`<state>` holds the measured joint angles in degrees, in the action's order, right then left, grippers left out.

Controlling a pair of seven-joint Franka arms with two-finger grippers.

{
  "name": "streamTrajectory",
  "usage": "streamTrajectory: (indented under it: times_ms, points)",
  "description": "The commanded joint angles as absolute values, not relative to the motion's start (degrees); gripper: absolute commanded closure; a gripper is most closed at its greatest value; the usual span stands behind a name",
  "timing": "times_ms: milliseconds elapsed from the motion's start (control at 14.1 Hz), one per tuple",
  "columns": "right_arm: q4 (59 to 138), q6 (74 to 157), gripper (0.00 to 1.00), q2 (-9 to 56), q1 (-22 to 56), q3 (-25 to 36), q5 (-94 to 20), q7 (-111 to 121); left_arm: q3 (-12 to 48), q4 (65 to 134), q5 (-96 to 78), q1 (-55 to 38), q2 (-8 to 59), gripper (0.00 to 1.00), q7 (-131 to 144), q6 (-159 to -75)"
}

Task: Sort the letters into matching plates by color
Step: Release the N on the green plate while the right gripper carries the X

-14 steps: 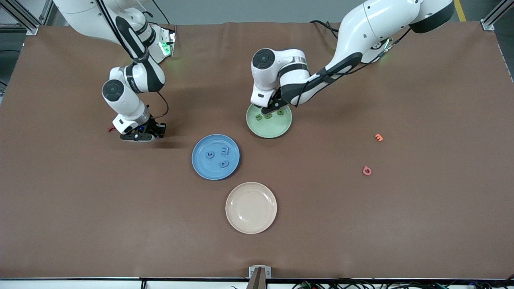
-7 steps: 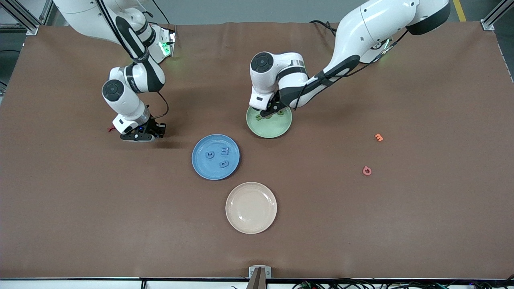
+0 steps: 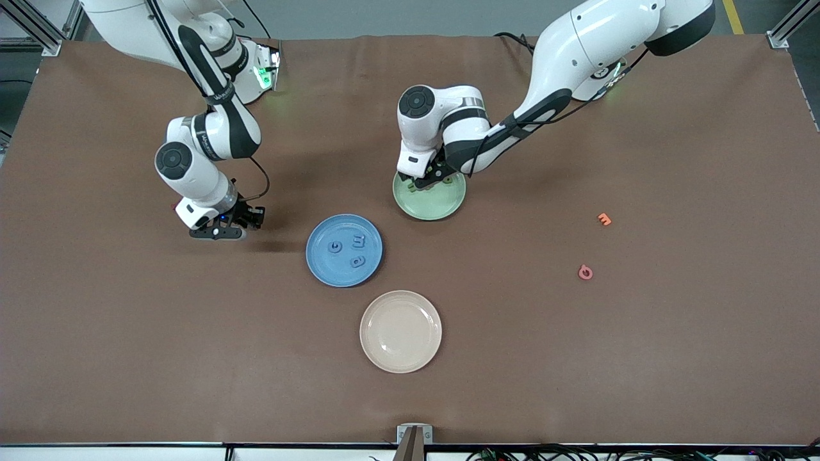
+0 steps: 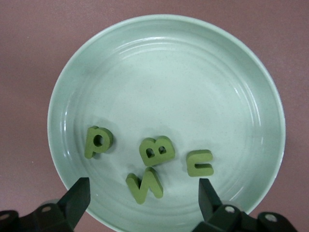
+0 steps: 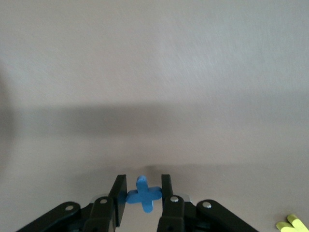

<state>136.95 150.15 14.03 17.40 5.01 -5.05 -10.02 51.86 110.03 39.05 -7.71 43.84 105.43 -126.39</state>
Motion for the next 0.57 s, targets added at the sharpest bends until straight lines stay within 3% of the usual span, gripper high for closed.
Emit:
streamTrajectory:
  times_ms: [0, 283, 496]
  points:
    - [129.31, 143.99, 0.99, 16.51, 20.73, 4.92, -4.39, -16.23, 51.59, 109.69, 37.27, -6.51, 43.07, 0.0, 104.51, -126.48]
    - [117.89, 137.81, 0.99, 22.57, 27.05, 4.92, -4.48, -28.27, 52.38, 109.78, 37.18, -2.21, 40.88, 0.0, 99.08, -126.12]
    - [112.43, 137.81, 0.99, 26.97, 31.01, 4.92, -4.66, -35.83, 57.38, 109.69, 37.35, 6.82, 40.52, 0.0, 92.66, -125.25]
